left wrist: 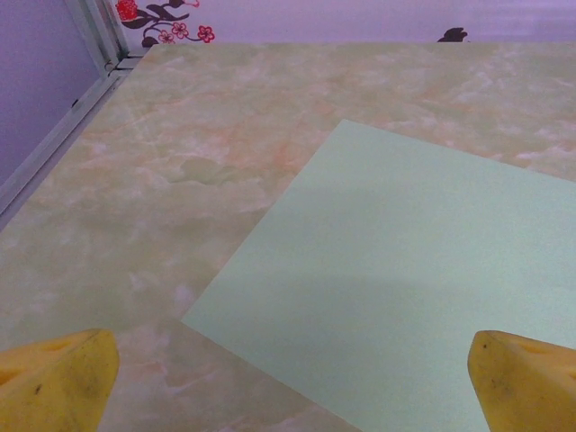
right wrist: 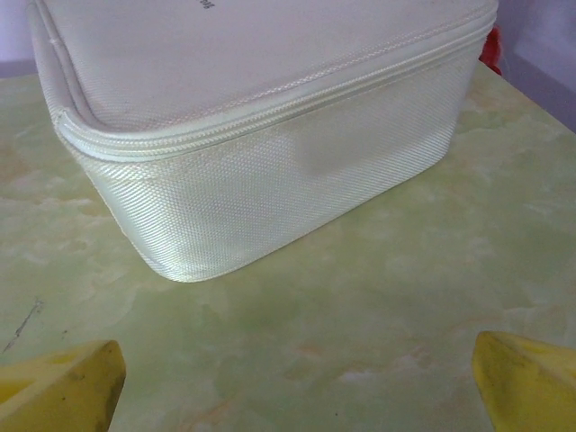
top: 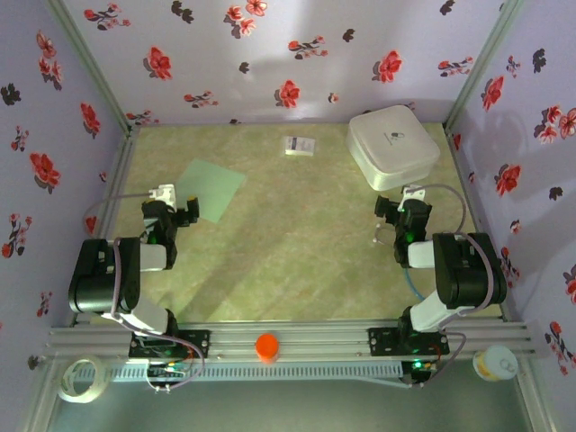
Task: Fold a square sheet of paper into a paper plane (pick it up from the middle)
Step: Move the square sheet of paper to the center of the table.
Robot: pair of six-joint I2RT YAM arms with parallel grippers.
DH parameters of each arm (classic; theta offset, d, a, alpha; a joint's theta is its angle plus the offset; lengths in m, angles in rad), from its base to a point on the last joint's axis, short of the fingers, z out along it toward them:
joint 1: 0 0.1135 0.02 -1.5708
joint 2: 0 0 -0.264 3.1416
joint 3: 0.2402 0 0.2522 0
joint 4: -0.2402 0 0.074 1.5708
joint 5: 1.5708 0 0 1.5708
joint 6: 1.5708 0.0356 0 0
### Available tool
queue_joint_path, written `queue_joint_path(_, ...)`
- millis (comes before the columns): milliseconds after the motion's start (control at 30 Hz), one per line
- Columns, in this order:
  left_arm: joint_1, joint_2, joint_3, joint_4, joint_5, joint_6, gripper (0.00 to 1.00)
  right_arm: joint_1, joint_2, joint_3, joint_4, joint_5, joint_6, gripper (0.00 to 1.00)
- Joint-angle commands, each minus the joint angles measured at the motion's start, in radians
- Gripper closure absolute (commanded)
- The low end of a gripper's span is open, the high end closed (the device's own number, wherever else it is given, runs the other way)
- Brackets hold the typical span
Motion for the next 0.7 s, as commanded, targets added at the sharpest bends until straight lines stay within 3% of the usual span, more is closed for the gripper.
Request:
queue_joint_path(0, 0.004, -0.052, -0.016, 0.012, -0.005, 0.004, 0.0, 0.003, -0.026, -0.017, 0.04, -0.025, -0.029, 0.01)
queue_joint_path(100, 0.007, -0.094, 0.015, -0.076, -0.059, -0.007, 0.0, 0.013, -0.044, -0.026, 0.042, -0.021, -0.04, 0.01)
queue_joint_path(200, 0.019, -0.165, 0.103, -0.315, -0.115, -0.088, 0.0, 0.015, -0.093, -0.029, 0.011, -0.015, -0.044, 0.01)
queue_joint_path(400, 0.021, -0.227, 0.304, -0.671, -0.208, -0.183, 0.0, 0.039, -0.261, 0.128, -0.459, -0.01, 0.039, 0.01)
queue_joint_path(533, 0.021, -0.206, 0.467, -0.937, -0.102, -0.209, 0.0, 0.069, -0.312, 0.242, -0.746, -0.03, 0.093, 0.01)
queue_joint_path(667, 0.026, -0.116, 0.548, -0.979, 0.178, -0.294, 0.0, 0.072, -0.309, 0.361, -0.971, -0.057, 0.325, 0.01)
